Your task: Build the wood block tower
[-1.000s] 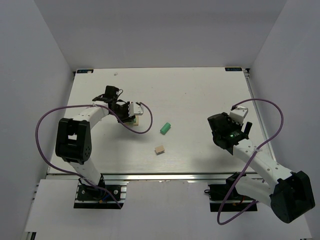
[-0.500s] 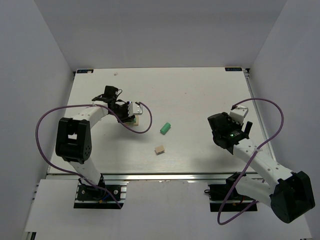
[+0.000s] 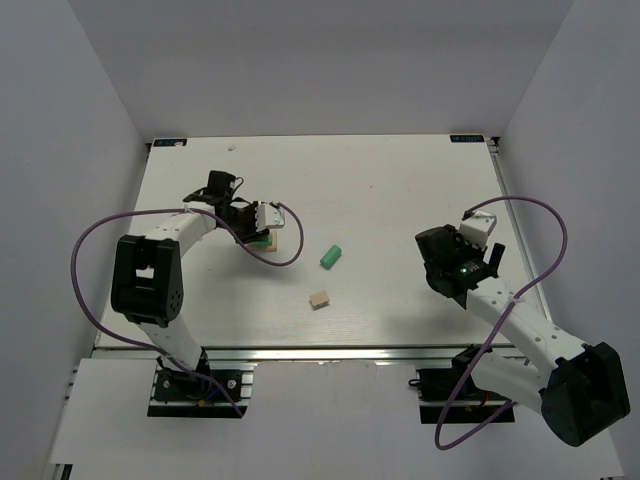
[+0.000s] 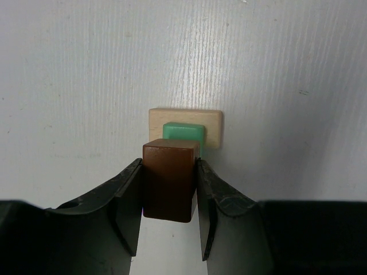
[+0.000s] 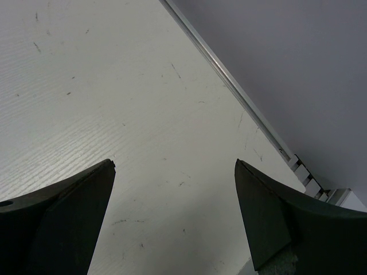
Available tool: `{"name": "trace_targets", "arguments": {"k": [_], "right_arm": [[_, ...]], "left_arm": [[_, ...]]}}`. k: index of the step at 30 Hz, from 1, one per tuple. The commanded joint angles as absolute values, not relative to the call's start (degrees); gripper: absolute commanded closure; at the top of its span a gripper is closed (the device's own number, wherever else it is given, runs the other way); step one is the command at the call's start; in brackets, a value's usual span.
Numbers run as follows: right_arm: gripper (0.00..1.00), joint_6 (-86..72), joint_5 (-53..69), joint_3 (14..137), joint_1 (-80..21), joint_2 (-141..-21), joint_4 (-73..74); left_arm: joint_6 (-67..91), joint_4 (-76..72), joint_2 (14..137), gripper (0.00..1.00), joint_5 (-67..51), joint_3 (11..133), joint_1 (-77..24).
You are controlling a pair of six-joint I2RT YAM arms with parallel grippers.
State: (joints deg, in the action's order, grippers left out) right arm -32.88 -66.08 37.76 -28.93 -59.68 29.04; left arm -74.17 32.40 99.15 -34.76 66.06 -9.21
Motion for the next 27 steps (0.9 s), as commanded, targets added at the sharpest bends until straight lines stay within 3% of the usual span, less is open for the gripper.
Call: {"name": "trace_targets", "arguments": {"k": [1,27], "right_arm": [[0.11,-34.5,-68.7,40.3,-28.8,-58.9,29.3],[0.11,-34.7,-67.9,40.4,-28.8,-59.4,29.4]], "left_arm": [[-75.6,32.9,99.5,0.74,-37.0,65.7,-8.7],[-74.7,30.6,100.6,0.72,-37.7,65.2,-8.4]]}}
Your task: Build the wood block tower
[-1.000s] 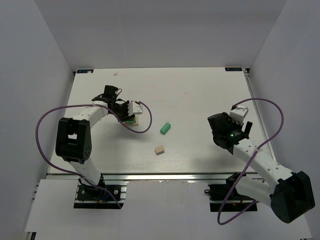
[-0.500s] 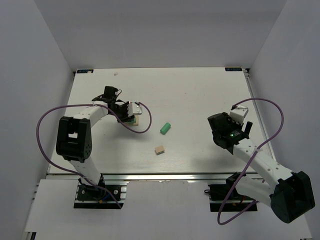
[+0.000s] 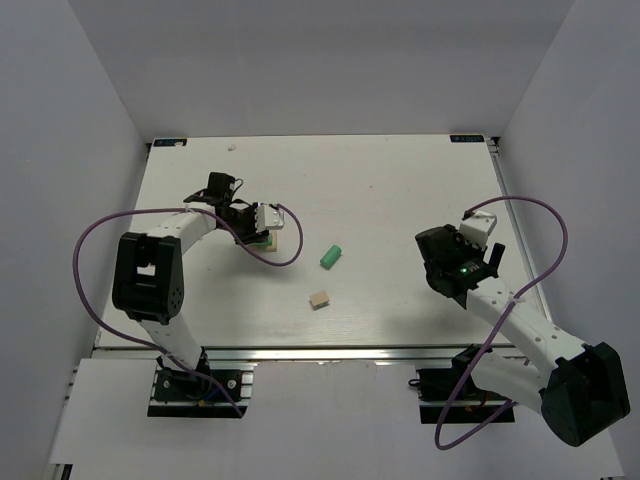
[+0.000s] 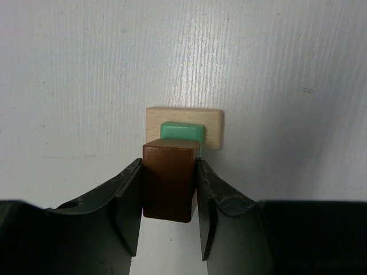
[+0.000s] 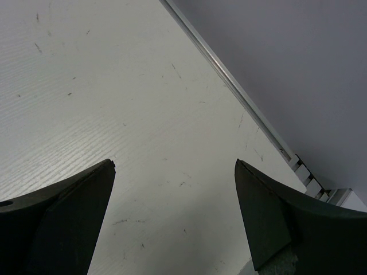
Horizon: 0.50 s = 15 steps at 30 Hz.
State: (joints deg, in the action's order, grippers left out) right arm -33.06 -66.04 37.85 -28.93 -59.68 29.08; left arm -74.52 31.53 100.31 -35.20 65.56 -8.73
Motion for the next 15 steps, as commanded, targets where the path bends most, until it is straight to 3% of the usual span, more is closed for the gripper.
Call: {"name": "trace_targets", "arguments": {"k": [1,15], "right_arm": [[0.11,-34.7,-67.9,40.3,-28.7,-59.4,29.4],[0.11,-34.7,-67.5,40.5,-28.8,-60.4,29.5]], "left_arm": [[-74.4,30.2,100.6,0.72,-37.7,65.1,-8.4],[-74.5,29.5,100.9,0.72,-37.0,64.7,-8.3]]}}
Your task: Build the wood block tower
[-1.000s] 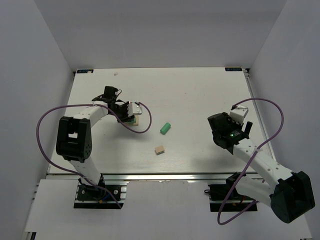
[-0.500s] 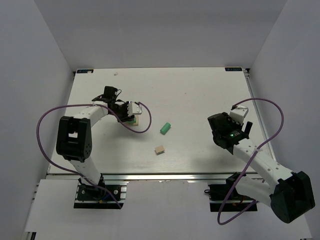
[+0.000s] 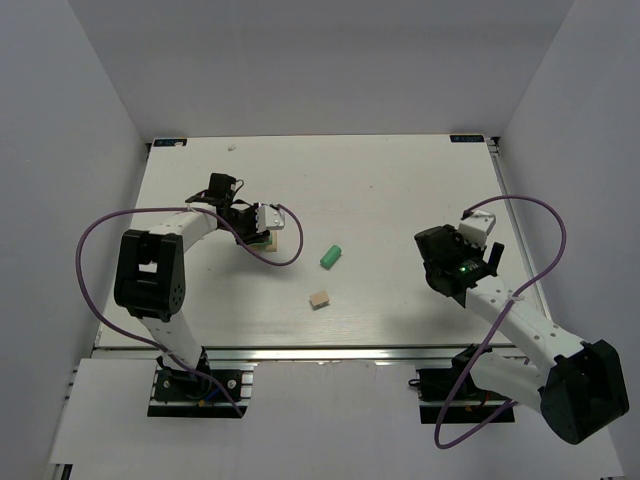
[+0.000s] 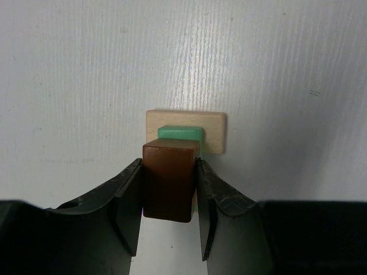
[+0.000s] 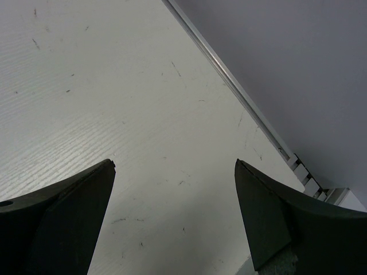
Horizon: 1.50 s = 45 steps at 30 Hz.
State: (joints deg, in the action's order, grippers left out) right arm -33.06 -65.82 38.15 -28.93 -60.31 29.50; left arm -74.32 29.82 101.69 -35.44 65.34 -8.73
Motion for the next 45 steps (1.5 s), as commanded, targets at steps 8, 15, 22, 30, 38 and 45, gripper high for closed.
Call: {"name": "trace_targets", "arguments": {"k": [8,15,22,30,38,45], "right_arm": [[0.11,-34.7,-67.4,40.4,-28.8,-59.9,29.6],[0.11,-34.4,-67.2,40.4,-28.7,-59.9,29.4],[0.11,-33.7,-67.0,40.3,-28.8,-59.9,28.8],[0.11,-33.2,-66.6,40.2,-28.8,-59.9,28.3],[0.11,-33.2,-66.8,40.2,-28.7,-59.2,28.4],[0.11,-32.8,-66.3,39.8,-28.8,-58.1,28.1]], "left_arm": [[-75.5,31.6,100.8,0.64,-36.8,65.1,-8.4],[-72.7,30.9,100.7,0.47,-35.9,65.7,-8.3],[-71.8,30.5,100.7,0.38,-35.9,66.1,-8.3],[-71.4,30.7,100.4,0.34,-36.1,66.3,-8.3],[-70.3,31.4,99.1,0.02,-37.3,67.5,-7.9],[-69.0,31.0,96.2,0.02,-39.4,67.1,-7.6]]}}
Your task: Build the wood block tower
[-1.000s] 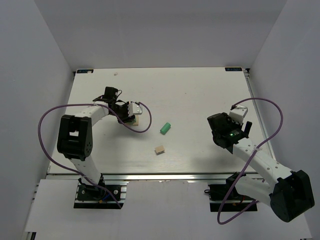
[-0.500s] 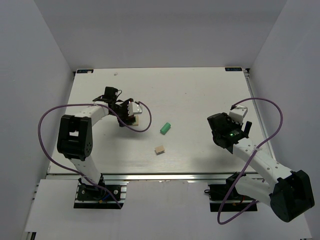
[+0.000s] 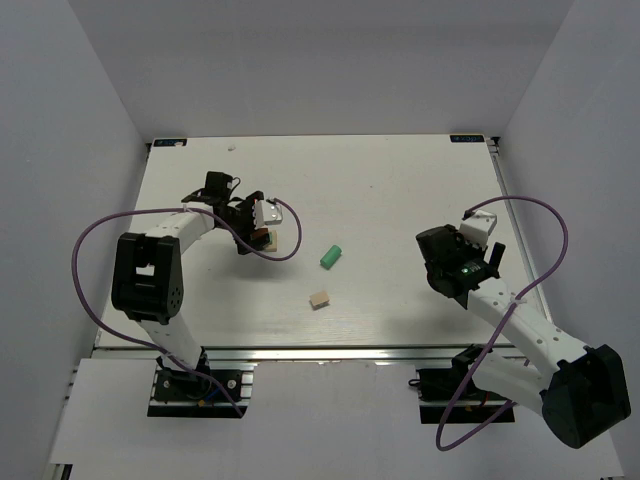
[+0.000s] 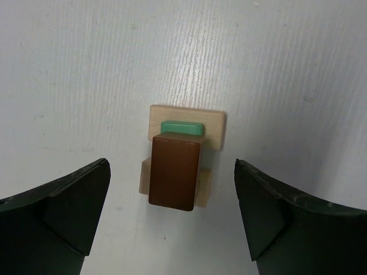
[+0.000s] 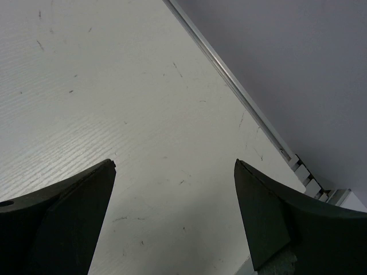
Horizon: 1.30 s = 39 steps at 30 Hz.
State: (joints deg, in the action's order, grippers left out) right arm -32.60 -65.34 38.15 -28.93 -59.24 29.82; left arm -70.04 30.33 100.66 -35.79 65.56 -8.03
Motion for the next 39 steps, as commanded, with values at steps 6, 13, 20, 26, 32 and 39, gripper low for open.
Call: {"name": "trace_targets", "arguments": {"k": [6,13,20,26,32,39], "right_arm": [[0.11,-31.2,-64.3,39.8,-28.8,-56.2,27.8],[0.11,-27.9,-59.5,38.2,-28.8,-51.2,24.3],[0.11,-23.1,-46.5,38.5,-28.9,-51.4,20.6],[0.11,-26.5,-37.7,40.4,-30.1,-58.2,20.0],[0.11,-28.7,-33.1,42.8,-30.6,-57.7,17.0],[0.11,-28.7,-34.0,38.3,-30.6,-52.2,14.0]], "left_arm": [[-61.3,26.2,94.0,0.02,-37.1,70.2,-7.6],[-51.2,24.4,85.6,0.02,-40.4,73.0,-7.7],[-14.6,-0.1,81.9,0.02,-39.3,71.9,-7.7],[16.3,1.9,89.5,0.02,-33.0,84.4,-8.2],[11.1,6.9,86.2,0.02,-16.4,76.4,-22.8],[10.3,12.6,91.1,0.06,-15.0,71.5,-29.8]]}}
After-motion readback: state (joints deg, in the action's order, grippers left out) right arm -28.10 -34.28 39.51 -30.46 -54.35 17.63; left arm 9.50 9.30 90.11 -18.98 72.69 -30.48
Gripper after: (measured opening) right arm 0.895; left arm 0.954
